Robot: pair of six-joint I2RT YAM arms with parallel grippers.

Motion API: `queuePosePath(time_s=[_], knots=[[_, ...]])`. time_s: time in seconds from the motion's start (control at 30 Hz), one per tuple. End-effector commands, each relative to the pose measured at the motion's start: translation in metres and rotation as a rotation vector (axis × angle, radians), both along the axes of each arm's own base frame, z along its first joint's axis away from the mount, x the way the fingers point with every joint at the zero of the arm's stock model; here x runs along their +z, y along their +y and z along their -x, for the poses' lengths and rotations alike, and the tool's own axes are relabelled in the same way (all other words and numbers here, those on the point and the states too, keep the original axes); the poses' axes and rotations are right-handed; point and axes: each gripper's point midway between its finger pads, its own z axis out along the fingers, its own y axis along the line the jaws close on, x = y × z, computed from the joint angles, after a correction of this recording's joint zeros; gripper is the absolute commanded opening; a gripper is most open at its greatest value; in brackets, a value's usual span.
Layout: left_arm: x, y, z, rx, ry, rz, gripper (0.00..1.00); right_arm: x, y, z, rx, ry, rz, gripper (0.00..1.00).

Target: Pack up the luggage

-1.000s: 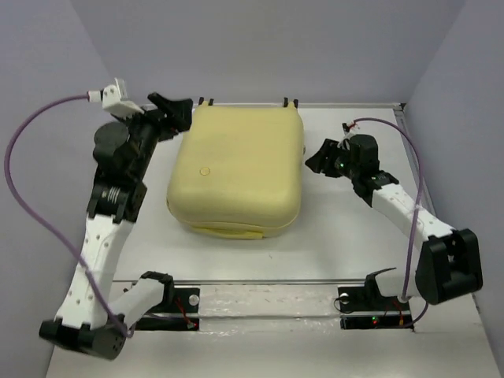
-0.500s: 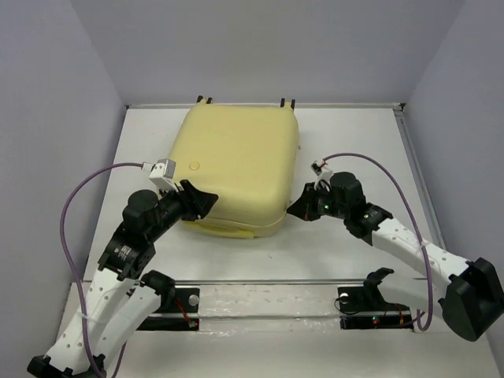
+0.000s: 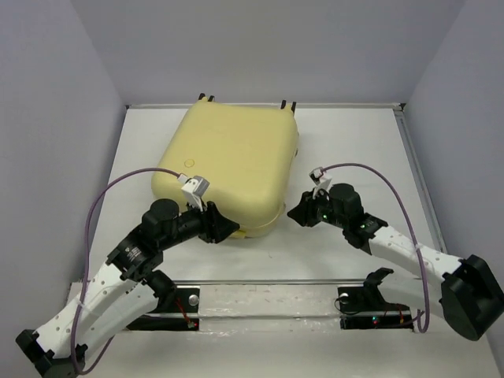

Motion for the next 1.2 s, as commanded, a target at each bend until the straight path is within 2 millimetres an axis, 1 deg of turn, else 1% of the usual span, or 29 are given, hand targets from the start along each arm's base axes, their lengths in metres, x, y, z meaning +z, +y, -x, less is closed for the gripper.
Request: queuePosePath(time_s=[0.0,0.03,0.07,0.1,0.13,0.17,0.23,0.27,0.3,0.37,0.4,0.5,0.53,0.6,0.7,0.77,0.8,0.83,0.97,1.17], knots=[[0.003,-0.022,0.004,-0.07,-0.033,0.014,0.51,0.008,-0.001,-0.027,0.013,-0.17,0.015,0.32],[-0.002,-0.026,0.005,-0.081,-0.026,0.006,0.51,0.004,-0.003,-0.028,0.018,-0.175,0.015,0.32],[-0.012,-0.031,0.005,-0.092,-0.003,-0.019,0.51,0.004,-0.005,-0.031,0.025,-0.189,0.004,0.35],[-0.016,-0.037,0.01,-0.116,0.002,-0.033,0.5,0.008,-0.003,-0.033,0.062,-0.218,-0.025,0.39],[-0.025,-0.038,0.004,-0.076,0.016,-0.063,0.5,0.008,-0.003,-0.036,0.067,-0.236,-0.034,0.4],[-0.028,-0.04,0.008,-0.082,0.022,-0.074,0.5,0.004,-0.003,-0.037,0.085,-0.24,-0.032,0.42],[-0.037,-0.04,0.006,-0.06,0.037,-0.09,0.5,0.001,0.001,-0.035,0.125,-0.259,-0.034,0.49],[-0.039,-0.039,0.005,-0.043,0.048,-0.087,0.5,0.003,0.0,-0.038,0.126,-0.277,-0.039,0.5],[-0.041,-0.037,0.004,-0.028,0.055,-0.088,0.5,0.0,0.004,-0.035,0.172,-0.285,-0.034,0.51],[-0.041,-0.033,0.004,0.003,0.057,-0.079,0.49,0.004,0.01,-0.034,0.222,-0.323,-0.04,0.52],[-0.041,-0.031,0.005,0.007,0.059,-0.083,0.49,-0.003,0.01,-0.036,0.231,-0.307,-0.033,0.52],[-0.049,-0.03,0.004,0.024,0.084,-0.108,0.5,-0.002,0.019,-0.034,0.314,-0.308,-0.049,0.53],[-0.052,-0.031,0.006,0.019,0.095,-0.12,0.5,-0.007,0.02,-0.034,0.326,-0.292,-0.046,0.53],[-0.062,-0.032,0.005,0.027,0.116,-0.15,0.49,-0.006,0.024,-0.033,0.353,-0.302,-0.058,0.53],[-0.068,-0.032,0.002,0.049,0.123,-0.171,0.49,-0.007,0.029,-0.032,0.392,-0.308,-0.076,0.53],[-0.073,-0.032,0.002,0.05,0.138,-0.188,0.49,-0.004,0.032,-0.036,0.397,-0.327,-0.087,0.51],[-0.075,-0.032,0.003,0.05,0.144,-0.192,0.49,-0.006,0.033,-0.036,0.404,-0.325,-0.09,0.49],[-0.08,-0.029,-0.002,0.084,0.143,-0.21,0.49,-0.004,0.034,-0.037,0.403,-0.334,-0.094,0.48],[-0.086,-0.024,-0.006,0.127,0.154,-0.223,0.49,-0.001,0.034,-0.044,0.393,-0.37,-0.08,0.45],[-0.099,-0.025,-0.006,0.135,0.172,-0.267,0.49,0.008,0.034,-0.043,0.395,-0.399,-0.083,0.43]])
